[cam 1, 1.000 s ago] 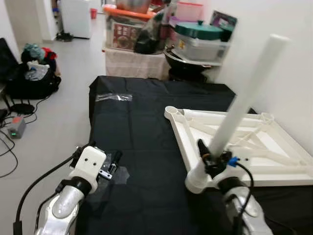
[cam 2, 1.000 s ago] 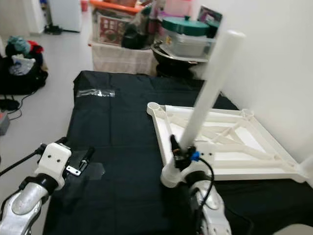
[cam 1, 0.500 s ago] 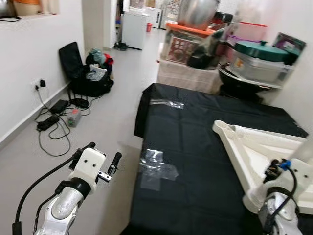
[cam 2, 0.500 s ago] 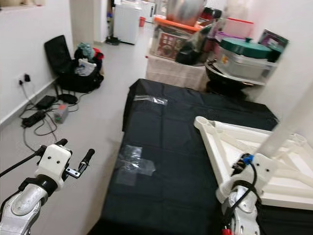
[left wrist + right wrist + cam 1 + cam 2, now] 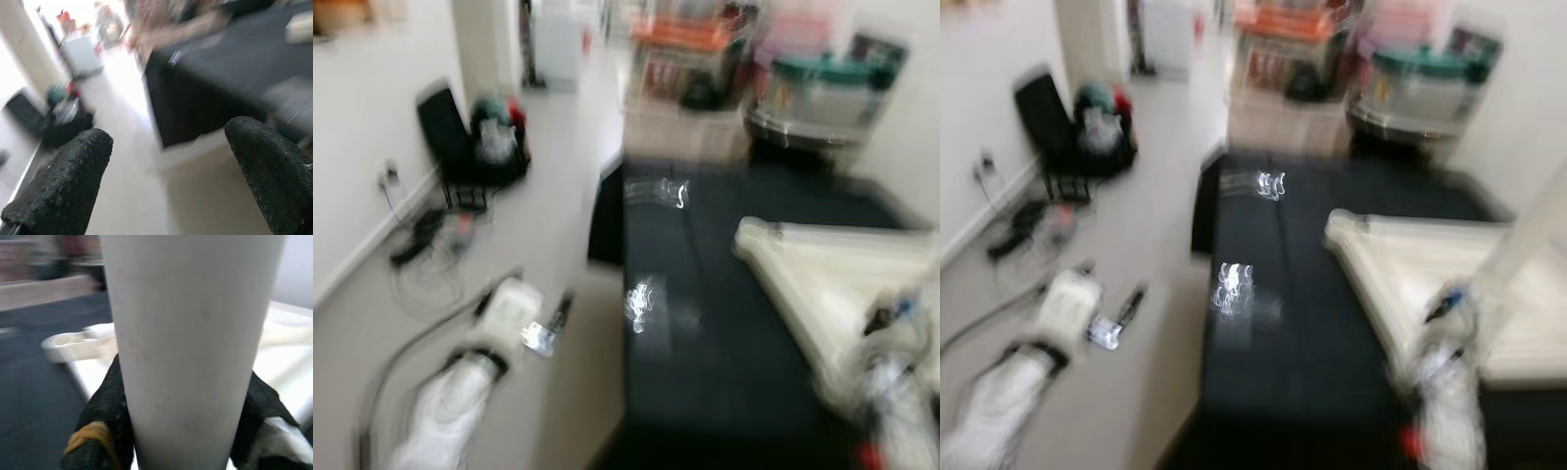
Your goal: Building children table
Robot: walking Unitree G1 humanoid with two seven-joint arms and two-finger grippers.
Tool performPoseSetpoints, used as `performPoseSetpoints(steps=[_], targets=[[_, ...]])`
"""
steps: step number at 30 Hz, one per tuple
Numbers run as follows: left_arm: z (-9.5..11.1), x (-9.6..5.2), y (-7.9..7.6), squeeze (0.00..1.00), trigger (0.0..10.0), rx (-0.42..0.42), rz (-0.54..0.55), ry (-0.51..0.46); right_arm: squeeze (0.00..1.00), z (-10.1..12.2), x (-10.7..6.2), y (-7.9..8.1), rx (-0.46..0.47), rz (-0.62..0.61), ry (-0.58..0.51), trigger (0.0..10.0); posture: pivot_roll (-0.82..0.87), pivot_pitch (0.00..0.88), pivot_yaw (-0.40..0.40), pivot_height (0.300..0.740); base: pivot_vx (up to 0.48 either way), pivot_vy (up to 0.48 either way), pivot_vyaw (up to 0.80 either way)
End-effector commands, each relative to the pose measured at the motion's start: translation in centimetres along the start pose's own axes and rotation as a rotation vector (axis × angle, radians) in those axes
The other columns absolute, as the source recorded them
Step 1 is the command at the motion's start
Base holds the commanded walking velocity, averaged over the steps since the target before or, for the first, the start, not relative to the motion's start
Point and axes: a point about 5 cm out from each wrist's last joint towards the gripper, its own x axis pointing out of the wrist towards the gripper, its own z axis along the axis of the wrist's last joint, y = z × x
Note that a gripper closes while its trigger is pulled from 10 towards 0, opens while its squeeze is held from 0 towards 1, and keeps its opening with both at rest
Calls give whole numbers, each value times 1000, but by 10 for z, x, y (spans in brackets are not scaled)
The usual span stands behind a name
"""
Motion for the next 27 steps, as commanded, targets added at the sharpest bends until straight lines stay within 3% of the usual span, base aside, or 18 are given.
performPoseSetpoints(steps=[1,6,7,17,18,19,20,21,22,23,25,27], targets=[[4,2,-8,0,10000,-12,-26,-18,1000,-11,0,4,20,51,52,10000,71,0,-133,740,0,0,0],[4,2,-9,0,10000,-15,-26,-19,1000,-7,2,5,12,81,55,10000,67,0,-136,740,0,0,0],[4,2,-9,0,10000,-17,-26,-20,0,-6,4,7,0,101,66,10000,67,0,-136,740,0,0,0],[4,3,-12,0,10000,-22,-29,-23,0,11,5,21,44,305,0,10000,66,0,-141,740,0,0,0],[4,4,-13,0,10000,-22,-32,-26,0,16,4,28,60,442,-17,10000,68,0,-142,740,0,0,0],[4,4,-13,0,10000,-22,-32,-26,0,16,4,28,60,442,-17,10000,68,0,-142,740,0,0,0],[5,4,-13,0,10000,-22,-34,-28,0,22,2,37,66,590,-29,10000,72,0,-144,740,0,0,0],[5,4,-13,0,10000,-22,-34,-28,0,22,2,37,66,590,-29,10000,72,0,-144,740,0,0,0],[5,5,-13,0,10000,-21,-36,-31,0,26,0,44,62,718,-32,10000,76,0,-147,740,0,0,0],[5,5,-13,0,10000,-21,-36,-31,0,26,0,44,62,718,-32,10000,76,0,-147,740,0,0,0],[5,7,-13,0,10000,-20,-37,-35,0,28,-3,54,27,875,-15,10000,85,0,-155,740,0,0,0],[5,7,-13,0,10000,-20,-37,-35,0,28,-3,54,27,875,-15,10000,85,0,-155,740,0,0,0]])
